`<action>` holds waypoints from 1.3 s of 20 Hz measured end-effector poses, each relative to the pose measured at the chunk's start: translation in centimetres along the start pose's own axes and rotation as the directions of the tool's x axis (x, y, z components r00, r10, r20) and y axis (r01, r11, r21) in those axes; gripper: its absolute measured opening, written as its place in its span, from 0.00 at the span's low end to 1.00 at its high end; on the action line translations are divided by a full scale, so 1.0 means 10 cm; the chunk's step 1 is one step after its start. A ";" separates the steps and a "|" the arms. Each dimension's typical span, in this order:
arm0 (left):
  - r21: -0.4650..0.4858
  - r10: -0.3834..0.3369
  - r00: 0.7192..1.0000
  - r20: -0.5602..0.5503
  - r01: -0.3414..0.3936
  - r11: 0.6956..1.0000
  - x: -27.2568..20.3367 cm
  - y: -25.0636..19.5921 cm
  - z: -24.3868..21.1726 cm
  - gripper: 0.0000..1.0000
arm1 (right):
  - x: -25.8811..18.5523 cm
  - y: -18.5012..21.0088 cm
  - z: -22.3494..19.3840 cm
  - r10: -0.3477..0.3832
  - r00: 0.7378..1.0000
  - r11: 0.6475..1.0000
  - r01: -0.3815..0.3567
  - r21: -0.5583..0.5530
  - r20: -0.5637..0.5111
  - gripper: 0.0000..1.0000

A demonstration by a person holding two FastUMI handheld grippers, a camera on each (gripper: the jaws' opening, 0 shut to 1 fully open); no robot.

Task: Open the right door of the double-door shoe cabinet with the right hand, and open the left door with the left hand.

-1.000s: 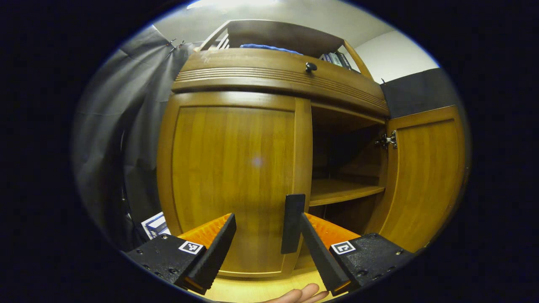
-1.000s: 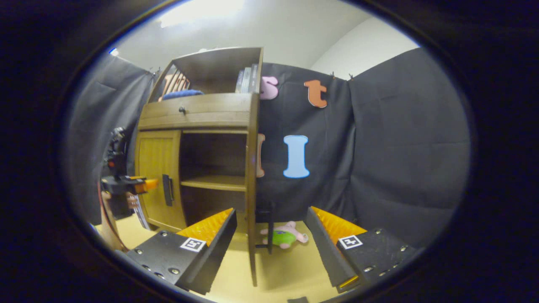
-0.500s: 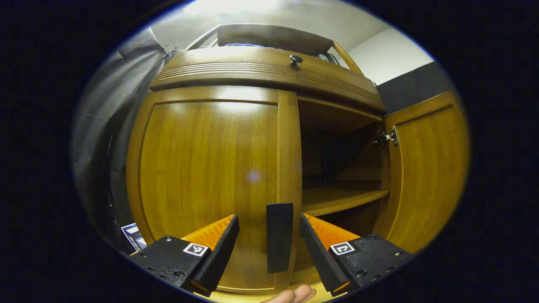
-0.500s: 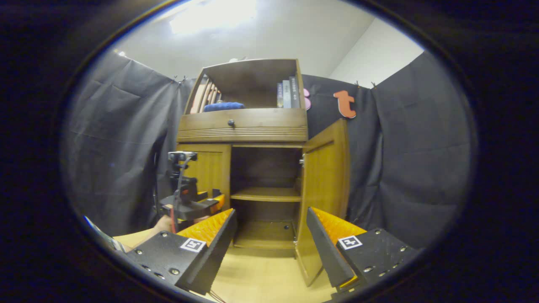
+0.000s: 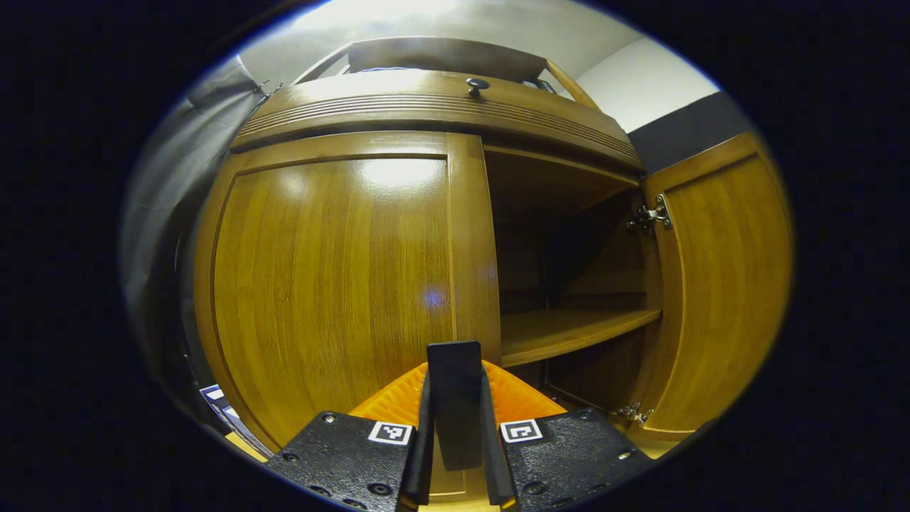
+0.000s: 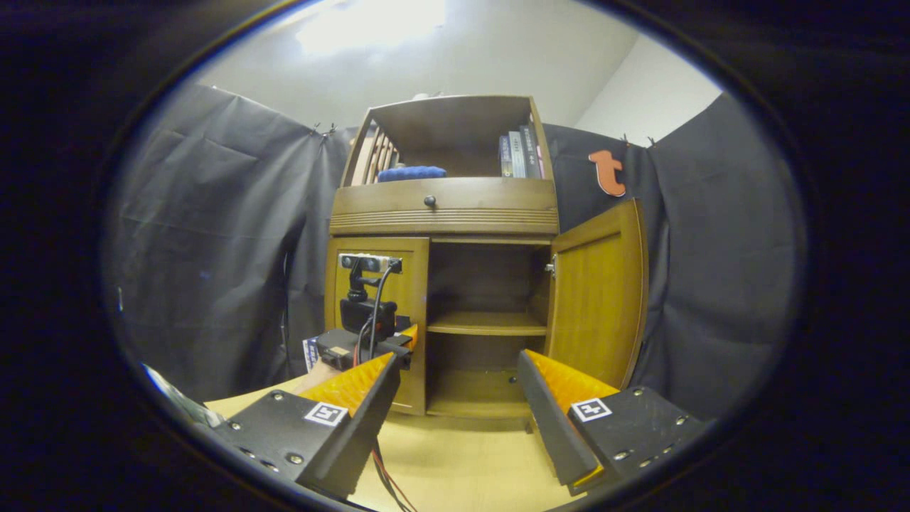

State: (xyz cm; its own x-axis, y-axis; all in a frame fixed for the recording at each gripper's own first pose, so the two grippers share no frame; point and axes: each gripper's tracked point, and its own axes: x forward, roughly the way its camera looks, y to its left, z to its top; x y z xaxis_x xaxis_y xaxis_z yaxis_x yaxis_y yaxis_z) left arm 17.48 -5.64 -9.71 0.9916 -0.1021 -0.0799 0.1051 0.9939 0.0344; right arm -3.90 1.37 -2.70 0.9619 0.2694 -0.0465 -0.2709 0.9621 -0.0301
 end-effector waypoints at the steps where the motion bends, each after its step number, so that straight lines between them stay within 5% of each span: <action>1: -0.002 -0.014 1.000 -0.013 0.014 1.000 -0.03 -0.01 0.02 0.31 | -0.01 -0.04 0.02 -0.017 1.000 1.000 0.017 -0.001 0.006 0.95; 9: -0.017 -0.065 0.995 -0.069 0.064 0.998 -0.35 -0.01 0.06 0.32 | -0.08 -0.28 0.12 -0.106 0.994 0.993 0.104 0.051 0.028 0.99; 14: -0.036 -0.099 0.992 -0.078 0.097 0.995 -0.52 0.00 0.08 0.31 | -0.11 -0.34 0.27 -0.093 0.993 0.989 0.083 0.124 0.075 1.00; 26: -0.013 -0.108 0.985 -0.133 0.107 0.994 -1.12 0.16 0.12 0.31 | -0.13 -0.10 0.19 -0.039 0.997 0.994 0.031 0.108 0.071 0.95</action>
State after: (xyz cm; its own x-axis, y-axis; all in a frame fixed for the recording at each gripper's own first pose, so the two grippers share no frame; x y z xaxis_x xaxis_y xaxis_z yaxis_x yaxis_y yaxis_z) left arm 6.67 -2.95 -7.55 0.9555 -0.2022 -0.2148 0.2098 0.9777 0.0132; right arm -4.82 0.12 -0.72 0.9718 0.2343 0.0257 -0.2356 0.9689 0.0763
